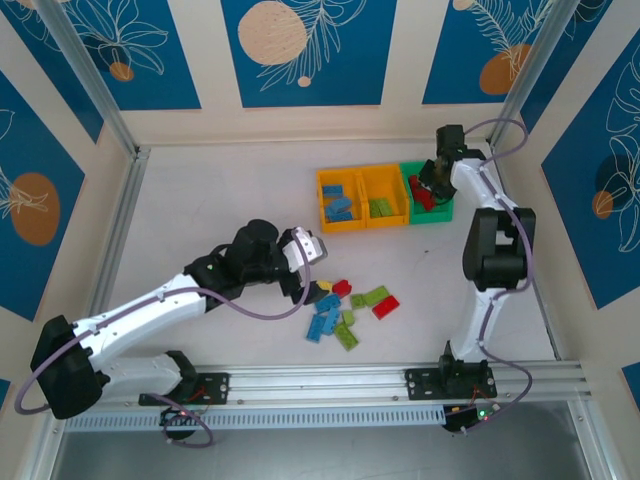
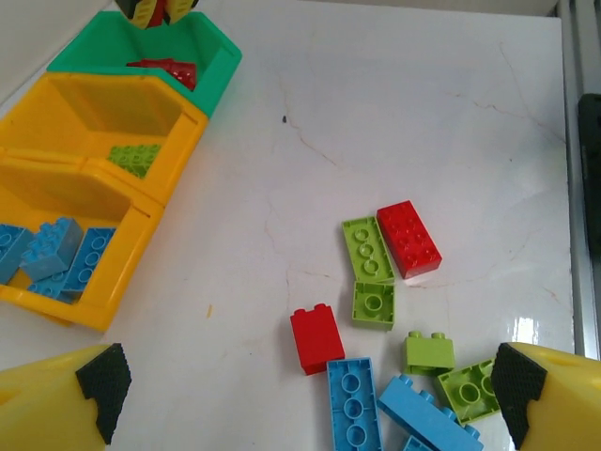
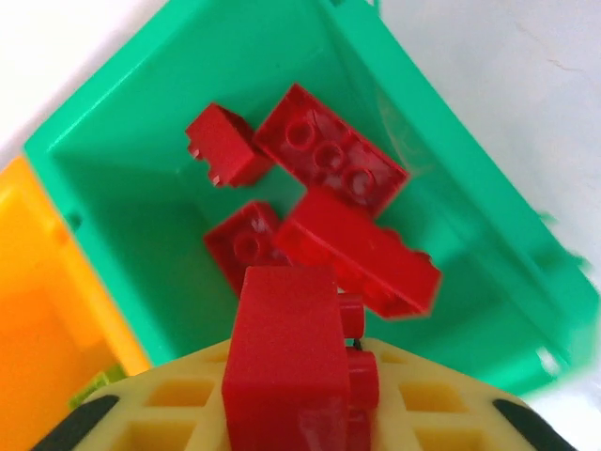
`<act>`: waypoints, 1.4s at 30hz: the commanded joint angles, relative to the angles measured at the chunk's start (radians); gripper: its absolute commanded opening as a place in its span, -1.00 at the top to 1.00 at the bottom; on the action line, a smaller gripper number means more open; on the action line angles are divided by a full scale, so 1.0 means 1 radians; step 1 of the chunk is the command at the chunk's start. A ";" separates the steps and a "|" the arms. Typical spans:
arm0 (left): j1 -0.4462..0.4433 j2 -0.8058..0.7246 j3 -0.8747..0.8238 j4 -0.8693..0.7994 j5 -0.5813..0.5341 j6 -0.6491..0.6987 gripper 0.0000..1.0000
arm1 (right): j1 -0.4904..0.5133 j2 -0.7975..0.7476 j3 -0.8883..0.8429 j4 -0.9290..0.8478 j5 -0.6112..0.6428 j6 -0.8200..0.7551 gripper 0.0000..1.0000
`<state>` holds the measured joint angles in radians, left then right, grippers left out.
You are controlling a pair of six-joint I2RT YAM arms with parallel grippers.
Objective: Sort the legos into containers by color
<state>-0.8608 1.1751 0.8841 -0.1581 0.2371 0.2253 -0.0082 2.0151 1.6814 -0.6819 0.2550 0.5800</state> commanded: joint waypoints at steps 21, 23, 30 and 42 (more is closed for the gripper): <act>-0.042 0.476 0.388 -0.305 -0.078 -0.334 -0.96 | 0.102 -0.764 -0.486 -0.200 -0.121 0.094 -0.29; -0.050 0.525 0.400 -0.307 -0.065 -0.341 -0.86 | 0.102 -0.800 -0.505 -0.225 -0.119 0.084 -0.30; -0.070 0.702 0.502 -0.405 -0.090 -0.359 -0.63 | 0.102 -0.817 -0.526 -0.247 -0.117 0.067 -0.31; -0.090 0.834 0.555 -0.468 -0.128 -0.320 -0.13 | 0.109 -0.791 -0.526 -0.238 -0.144 0.078 -0.32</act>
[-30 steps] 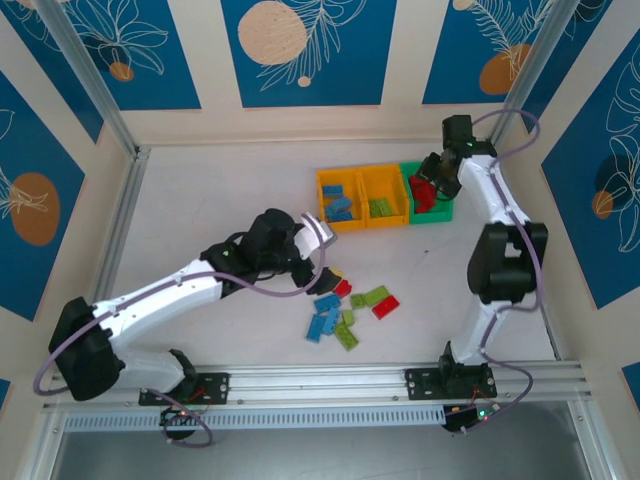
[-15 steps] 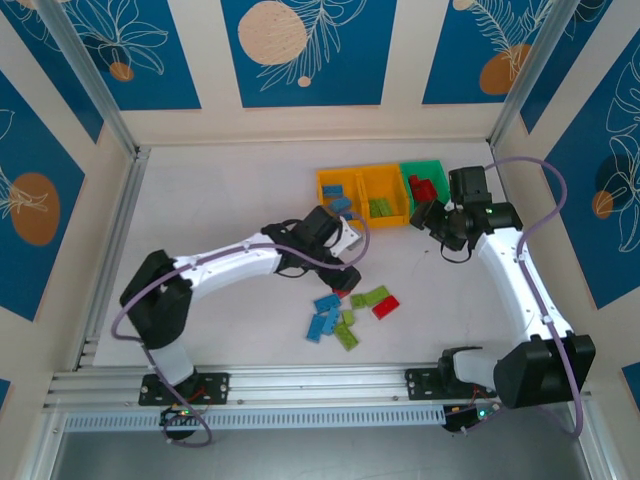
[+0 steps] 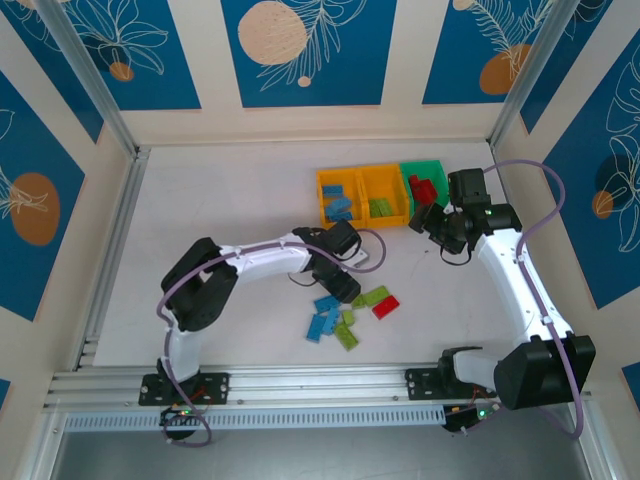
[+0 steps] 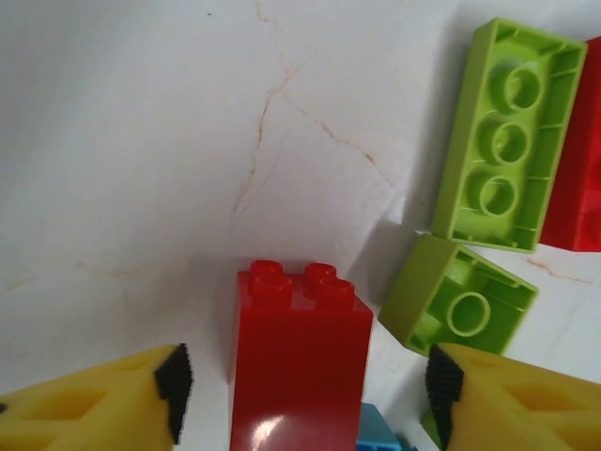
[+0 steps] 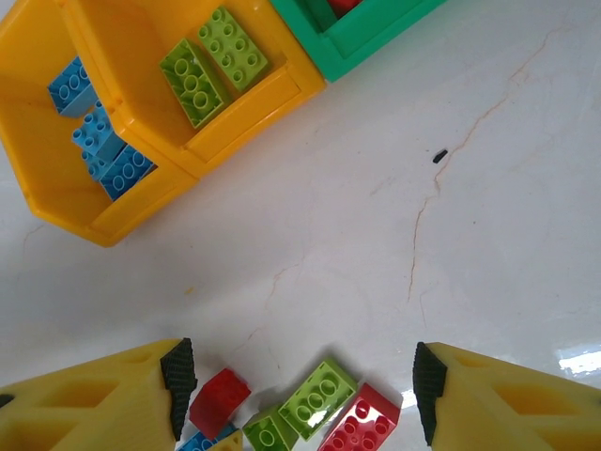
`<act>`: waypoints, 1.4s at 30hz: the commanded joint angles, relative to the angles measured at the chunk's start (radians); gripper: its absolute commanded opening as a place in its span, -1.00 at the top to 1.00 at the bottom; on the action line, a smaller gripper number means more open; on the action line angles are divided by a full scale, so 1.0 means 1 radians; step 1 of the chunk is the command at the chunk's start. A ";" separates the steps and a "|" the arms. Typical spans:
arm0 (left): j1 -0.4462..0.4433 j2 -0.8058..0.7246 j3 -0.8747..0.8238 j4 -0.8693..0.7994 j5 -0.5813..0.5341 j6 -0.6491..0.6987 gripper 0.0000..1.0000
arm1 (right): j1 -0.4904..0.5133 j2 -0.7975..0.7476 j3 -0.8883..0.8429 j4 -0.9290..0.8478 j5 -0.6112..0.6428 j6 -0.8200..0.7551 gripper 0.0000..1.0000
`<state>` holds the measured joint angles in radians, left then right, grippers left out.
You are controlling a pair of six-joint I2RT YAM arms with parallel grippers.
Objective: Sort the legos into containers by color
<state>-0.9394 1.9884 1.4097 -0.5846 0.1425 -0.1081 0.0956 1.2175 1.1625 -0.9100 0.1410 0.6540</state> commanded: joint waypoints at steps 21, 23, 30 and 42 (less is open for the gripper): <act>0.049 -0.383 -0.188 0.631 0.102 0.354 0.63 | 0.033 -0.021 0.006 0.065 -0.783 -0.068 -0.80; 0.051 -0.380 -0.166 0.646 0.126 0.407 0.61 | 0.044 -0.022 -0.012 0.081 -0.824 -0.074 -0.82; 0.051 -0.372 -0.128 0.702 0.213 0.381 0.59 | 0.062 -0.024 -0.054 0.147 -0.819 -0.037 -0.69; 0.051 -0.379 -0.129 0.681 0.263 0.360 0.57 | 0.086 0.010 -0.046 0.226 -0.749 -0.013 0.00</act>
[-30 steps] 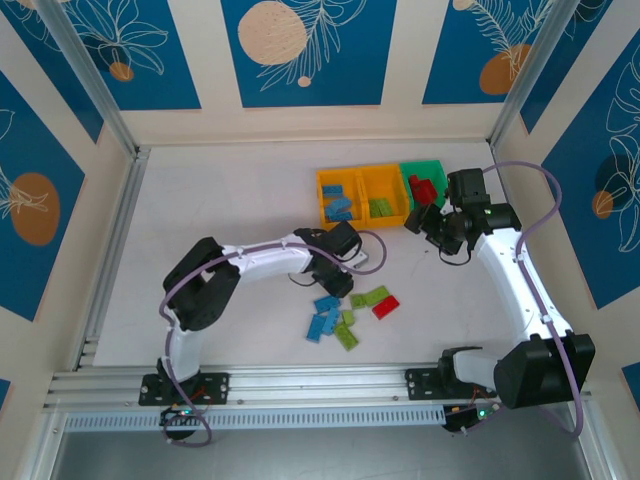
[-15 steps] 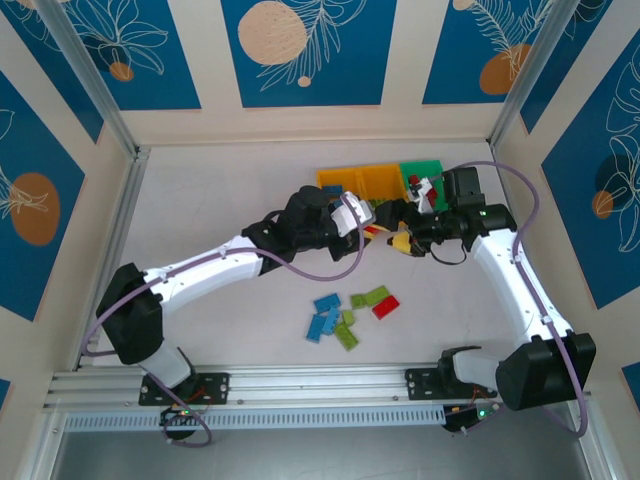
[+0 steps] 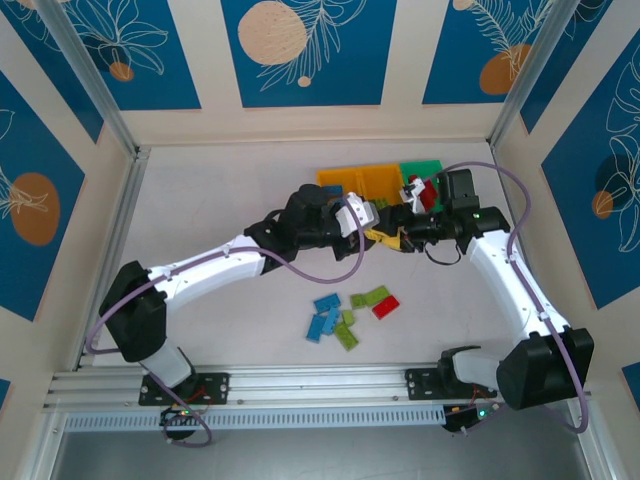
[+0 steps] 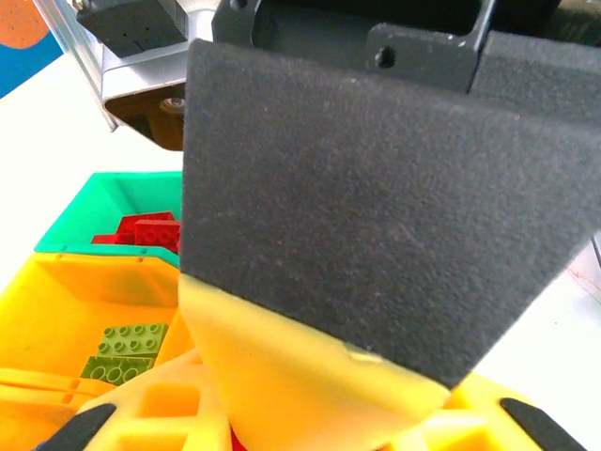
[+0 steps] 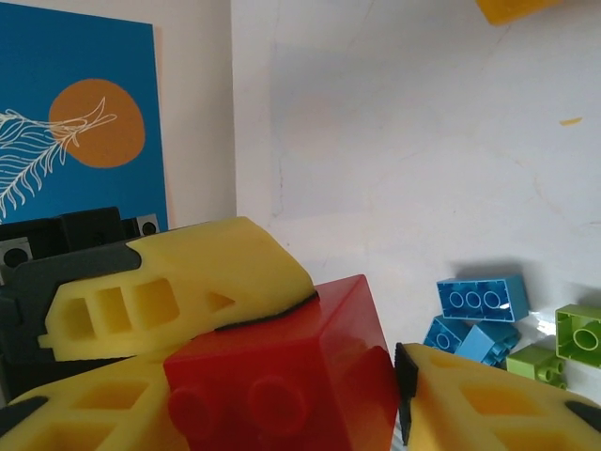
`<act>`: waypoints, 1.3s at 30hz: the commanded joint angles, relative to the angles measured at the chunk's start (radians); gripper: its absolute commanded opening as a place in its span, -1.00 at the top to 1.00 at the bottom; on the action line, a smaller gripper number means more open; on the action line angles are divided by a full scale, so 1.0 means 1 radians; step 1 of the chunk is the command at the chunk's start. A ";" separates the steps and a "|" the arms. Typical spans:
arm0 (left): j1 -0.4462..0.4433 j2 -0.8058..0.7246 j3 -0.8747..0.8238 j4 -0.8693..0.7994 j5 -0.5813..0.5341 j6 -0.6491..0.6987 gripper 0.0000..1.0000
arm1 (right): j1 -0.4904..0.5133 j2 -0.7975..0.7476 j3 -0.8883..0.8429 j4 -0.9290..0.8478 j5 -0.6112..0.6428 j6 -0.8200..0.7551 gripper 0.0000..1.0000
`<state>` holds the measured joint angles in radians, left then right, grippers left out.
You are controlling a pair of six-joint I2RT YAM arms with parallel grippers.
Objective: Sort the legos into containers by color
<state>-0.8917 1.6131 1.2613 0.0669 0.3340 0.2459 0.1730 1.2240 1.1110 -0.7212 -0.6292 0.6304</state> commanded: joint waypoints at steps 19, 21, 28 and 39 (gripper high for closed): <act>0.004 -0.155 -0.099 0.016 -0.055 -0.103 -0.92 | -0.222 0.260 0.164 0.158 0.605 0.026 0.60; 0.004 -0.196 -0.139 -0.014 -0.084 -0.122 -0.92 | -0.249 0.377 0.238 0.168 0.628 0.015 0.59; 0.004 -0.361 -0.313 -0.050 -0.218 -0.177 -0.97 | -0.281 0.735 0.552 0.074 0.626 -0.013 0.01; 0.003 -0.331 -0.242 -0.402 -0.242 -0.203 -0.99 | -0.264 0.494 0.474 -0.044 0.582 0.061 -0.38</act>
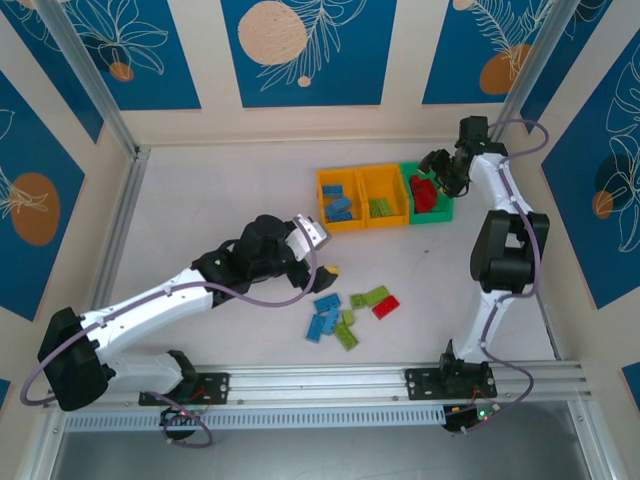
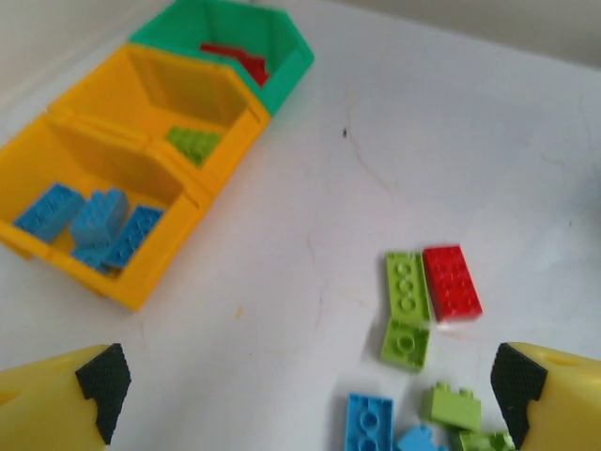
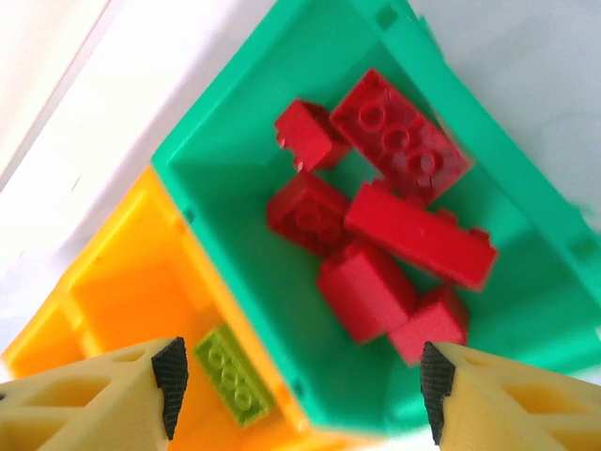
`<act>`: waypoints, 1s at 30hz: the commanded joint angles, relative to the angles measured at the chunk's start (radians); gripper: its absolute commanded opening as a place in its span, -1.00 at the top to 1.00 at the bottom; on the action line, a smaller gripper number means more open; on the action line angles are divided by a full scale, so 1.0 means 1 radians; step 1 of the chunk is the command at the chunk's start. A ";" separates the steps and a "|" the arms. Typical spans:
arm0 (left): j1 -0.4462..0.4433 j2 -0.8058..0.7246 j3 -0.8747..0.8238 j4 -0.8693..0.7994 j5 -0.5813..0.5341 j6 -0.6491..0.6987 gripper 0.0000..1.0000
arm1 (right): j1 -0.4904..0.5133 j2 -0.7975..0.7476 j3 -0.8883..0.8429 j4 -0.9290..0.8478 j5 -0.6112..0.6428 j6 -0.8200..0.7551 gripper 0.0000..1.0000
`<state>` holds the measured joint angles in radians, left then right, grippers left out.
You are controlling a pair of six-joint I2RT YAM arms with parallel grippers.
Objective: Sort the legos into containers by color
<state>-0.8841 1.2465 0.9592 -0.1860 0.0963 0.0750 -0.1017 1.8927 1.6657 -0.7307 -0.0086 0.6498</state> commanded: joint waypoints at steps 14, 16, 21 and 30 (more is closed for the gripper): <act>-0.004 0.531 0.352 -0.522 0.103 -0.162 -0.66 | 0.098 -0.715 -0.531 -0.103 -0.092 0.045 -0.41; -0.004 0.604 0.414 -0.578 0.129 -0.168 -0.66 | 0.102 -0.710 -0.531 -0.114 -0.081 0.032 -0.41; -0.003 0.676 0.470 -0.585 0.145 -0.196 -0.57 | 0.107 -0.701 -0.519 -0.110 -0.083 0.027 -0.41; -0.001 0.762 0.500 -0.647 0.206 -0.177 -0.63 | 0.129 -0.688 -0.520 -0.098 -0.069 0.027 -0.42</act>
<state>-0.8841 1.9862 1.4384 -0.7795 0.2592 -0.0998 0.0166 1.1919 1.1431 -0.8169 -0.0780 0.6949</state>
